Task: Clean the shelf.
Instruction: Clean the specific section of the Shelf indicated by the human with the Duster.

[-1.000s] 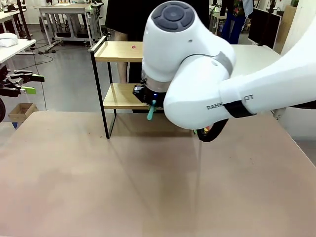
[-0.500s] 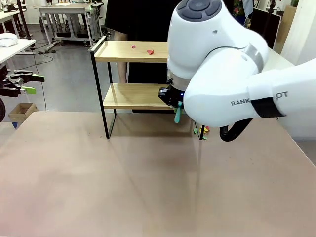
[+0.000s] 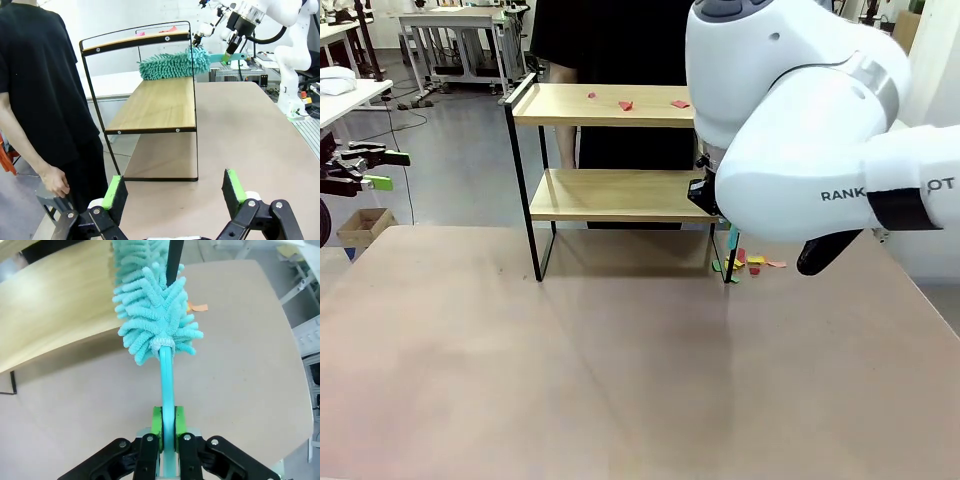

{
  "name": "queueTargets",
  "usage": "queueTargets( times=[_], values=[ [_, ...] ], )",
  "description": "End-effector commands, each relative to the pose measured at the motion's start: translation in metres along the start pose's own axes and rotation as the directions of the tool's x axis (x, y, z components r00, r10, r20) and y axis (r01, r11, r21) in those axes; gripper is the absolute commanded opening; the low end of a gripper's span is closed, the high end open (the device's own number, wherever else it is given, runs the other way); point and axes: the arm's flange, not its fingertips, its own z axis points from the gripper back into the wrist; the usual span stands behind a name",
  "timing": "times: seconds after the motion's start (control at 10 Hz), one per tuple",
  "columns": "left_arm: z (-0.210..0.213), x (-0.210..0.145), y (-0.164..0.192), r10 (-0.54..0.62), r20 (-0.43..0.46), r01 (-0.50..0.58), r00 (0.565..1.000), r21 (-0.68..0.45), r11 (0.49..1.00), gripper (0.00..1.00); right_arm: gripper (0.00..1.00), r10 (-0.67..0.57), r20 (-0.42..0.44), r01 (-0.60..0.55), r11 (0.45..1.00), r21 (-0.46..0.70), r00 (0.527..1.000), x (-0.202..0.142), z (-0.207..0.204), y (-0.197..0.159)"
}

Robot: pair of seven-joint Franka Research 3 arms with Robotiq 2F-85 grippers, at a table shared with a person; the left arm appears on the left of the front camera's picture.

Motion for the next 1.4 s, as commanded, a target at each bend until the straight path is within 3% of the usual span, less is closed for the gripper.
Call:
queueTargets(
  times=[0.0, 0.3, 0.4, 0.5, 0.8, 1.1, 1.3],
  values=[
    [0.000, 0.002, -0.002, -0.001, -0.001, 0.001, 1.000, 0.000, 1.000, 1.00, 0.13, -0.023, 0.047, 0.026, 0.998, -0.052, 0.999, -0.001, 0.010, -0.006],
    [0.000, 0.002, -0.002, -0.001, -0.001, 0.001, 1.000, 0.000, 1.000, 1.00, 0.13, -0.050, 0.203, 0.071, 0.992, -0.101, 0.978, -0.021, 0.034, 0.022],
    [0.000, 0.002, -0.002, -0.001, -0.001, 0.001, 1.000, 0.000, 1.000, 1.00, 0.13, -0.086, 0.223, 0.100, 0.994, -0.052, 0.971, -0.021, 0.038, 0.028],
    [0.000, 0.002, -0.002, -0.001, -0.001, 0.001, 1.000, 0.000, 1.000, 1.00, 0.13, -0.004, 0.130, 0.007, 1.000, -0.027, 0.992, -0.019, 0.027, 0.013],
    [0.000, 0.002, -0.002, -0.001, -0.001, 0.001, 1.000, 0.000, 1.000, 1.00, 0.13, -0.023, 0.161, 0.028, 0.999, -0.030, 0.987, -0.024, 0.032, 0.021],
    [0.000, 0.002, -0.002, -0.001, -0.001, 0.001, 1.000, 0.000, 1.000, 1.00, 0.13, 0.076, 0.181, -0.114, 0.971, 0.212, 0.981, -0.027, 0.050, -0.001],
    [0.000, 0.002, -0.002, -0.001, -0.001, 0.001, 1.000, 0.000, 1.000, 1.00, 0.13, 0.133, 0.156, -0.181, 0.920, 0.348, 0.979, -0.030, 0.060, -0.018]
  ],
)
